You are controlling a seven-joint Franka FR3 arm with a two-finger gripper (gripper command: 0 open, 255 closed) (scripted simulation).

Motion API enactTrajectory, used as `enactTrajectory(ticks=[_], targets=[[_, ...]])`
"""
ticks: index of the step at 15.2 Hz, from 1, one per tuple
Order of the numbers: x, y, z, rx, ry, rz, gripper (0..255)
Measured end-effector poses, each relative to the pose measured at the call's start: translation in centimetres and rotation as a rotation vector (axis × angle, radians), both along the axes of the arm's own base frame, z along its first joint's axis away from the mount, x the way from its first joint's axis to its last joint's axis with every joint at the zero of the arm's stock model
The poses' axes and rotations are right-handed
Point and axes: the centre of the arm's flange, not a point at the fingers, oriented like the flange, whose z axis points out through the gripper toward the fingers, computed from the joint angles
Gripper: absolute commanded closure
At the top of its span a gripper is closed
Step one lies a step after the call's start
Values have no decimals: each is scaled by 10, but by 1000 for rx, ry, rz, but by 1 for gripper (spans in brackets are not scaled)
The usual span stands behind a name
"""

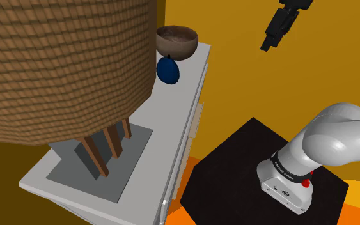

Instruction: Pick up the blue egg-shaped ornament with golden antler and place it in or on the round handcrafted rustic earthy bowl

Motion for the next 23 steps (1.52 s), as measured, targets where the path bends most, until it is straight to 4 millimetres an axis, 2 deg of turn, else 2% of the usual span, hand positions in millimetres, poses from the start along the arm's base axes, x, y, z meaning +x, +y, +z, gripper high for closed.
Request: enactTrajectory(ticks=[2, 4, 9, 23], targets=[[3, 5, 1, -3, -1, -2, 0], [15, 25, -3, -13, -4, -8, 0], [45, 88, -10, -44, -17, -28, 0], [143, 247, -32, -130, -52, -84, 0]])
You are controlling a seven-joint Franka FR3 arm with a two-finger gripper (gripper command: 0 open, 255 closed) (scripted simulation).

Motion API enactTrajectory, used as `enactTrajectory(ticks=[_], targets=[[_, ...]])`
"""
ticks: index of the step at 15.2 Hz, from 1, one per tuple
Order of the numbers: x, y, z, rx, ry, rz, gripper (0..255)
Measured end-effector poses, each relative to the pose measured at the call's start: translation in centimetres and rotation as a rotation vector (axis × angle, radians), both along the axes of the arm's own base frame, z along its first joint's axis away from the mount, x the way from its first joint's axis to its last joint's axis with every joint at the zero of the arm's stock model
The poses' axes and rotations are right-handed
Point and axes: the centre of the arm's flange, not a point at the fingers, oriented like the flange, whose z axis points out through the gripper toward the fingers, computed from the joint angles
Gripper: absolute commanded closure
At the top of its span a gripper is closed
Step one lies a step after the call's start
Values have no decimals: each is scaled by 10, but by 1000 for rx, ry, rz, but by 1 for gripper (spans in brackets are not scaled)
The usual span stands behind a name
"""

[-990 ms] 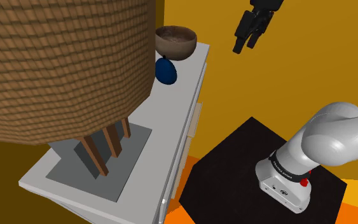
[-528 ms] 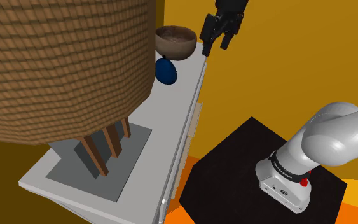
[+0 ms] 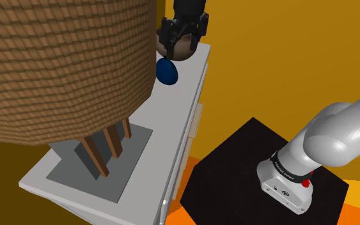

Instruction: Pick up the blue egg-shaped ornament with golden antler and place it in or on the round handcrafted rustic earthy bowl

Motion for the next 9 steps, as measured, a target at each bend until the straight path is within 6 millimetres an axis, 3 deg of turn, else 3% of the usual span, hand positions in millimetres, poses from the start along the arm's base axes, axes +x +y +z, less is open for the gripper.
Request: enactTrajectory(ticks=[4, 9], targets=[[28, 41, -10, -20, -9, -14, 0], [31, 45, -36, -22, -10, -17, 0]])
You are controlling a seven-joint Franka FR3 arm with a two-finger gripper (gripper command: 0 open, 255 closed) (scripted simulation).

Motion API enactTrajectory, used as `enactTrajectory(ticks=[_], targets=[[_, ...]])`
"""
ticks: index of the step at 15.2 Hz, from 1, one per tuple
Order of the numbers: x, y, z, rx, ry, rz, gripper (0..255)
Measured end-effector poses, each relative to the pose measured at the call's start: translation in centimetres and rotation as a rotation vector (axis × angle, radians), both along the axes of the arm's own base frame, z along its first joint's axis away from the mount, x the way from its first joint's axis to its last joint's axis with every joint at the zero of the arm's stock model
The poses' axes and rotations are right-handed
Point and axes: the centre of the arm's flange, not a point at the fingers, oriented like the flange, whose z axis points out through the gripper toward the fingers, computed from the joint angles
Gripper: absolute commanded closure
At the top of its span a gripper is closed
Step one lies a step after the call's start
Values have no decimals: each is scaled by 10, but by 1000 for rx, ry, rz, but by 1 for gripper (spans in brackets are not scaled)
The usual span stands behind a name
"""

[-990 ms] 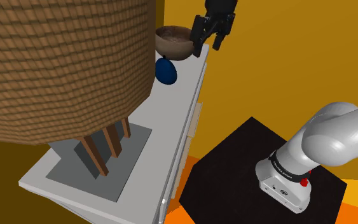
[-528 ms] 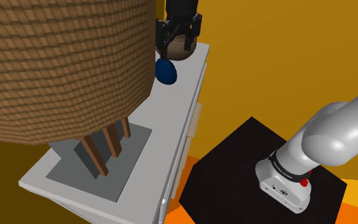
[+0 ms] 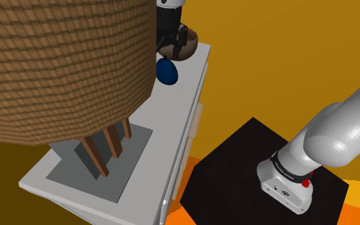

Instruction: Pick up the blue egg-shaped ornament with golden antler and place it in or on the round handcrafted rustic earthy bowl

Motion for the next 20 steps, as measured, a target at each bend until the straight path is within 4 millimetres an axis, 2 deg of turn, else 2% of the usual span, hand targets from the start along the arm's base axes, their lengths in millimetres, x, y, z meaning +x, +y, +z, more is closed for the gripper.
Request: enactTrajectory(ticks=[3, 9, 10, 20], targets=[[1, -1, -11, 0, 0, 0, 0], [1, -1, -14, 0, -1, 0, 0], [1, -1, -14, 0, -1, 0, 255], [1, -1, -13, 1, -2, 0, 255]])
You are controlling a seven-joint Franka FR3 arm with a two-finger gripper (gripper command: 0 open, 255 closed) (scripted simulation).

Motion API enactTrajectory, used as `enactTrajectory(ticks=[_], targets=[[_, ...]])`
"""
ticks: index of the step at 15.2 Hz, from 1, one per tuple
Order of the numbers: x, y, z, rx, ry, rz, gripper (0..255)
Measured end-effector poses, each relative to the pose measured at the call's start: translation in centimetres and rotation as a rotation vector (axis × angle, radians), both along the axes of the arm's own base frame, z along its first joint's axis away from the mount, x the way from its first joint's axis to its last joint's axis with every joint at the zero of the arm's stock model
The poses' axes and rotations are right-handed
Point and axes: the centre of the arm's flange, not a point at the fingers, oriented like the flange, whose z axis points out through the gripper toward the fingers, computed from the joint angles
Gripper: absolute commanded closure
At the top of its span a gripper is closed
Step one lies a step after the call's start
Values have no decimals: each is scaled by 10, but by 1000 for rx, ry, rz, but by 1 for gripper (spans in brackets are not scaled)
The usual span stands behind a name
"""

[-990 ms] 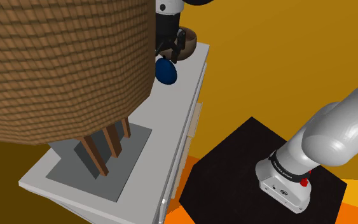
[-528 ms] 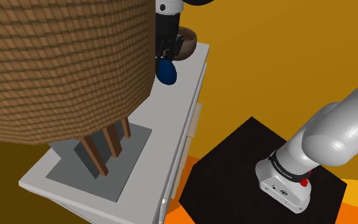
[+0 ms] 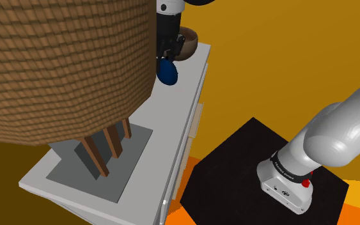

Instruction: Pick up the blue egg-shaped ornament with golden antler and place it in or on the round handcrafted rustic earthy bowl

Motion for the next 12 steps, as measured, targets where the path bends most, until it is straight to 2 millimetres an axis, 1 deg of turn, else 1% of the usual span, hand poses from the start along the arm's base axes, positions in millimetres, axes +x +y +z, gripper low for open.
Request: enactTrajectory(ticks=[3, 12], targets=[[-1, 0, 10, 0, 1, 0, 255], [1, -1, 56, 0, 1, 0, 255]])
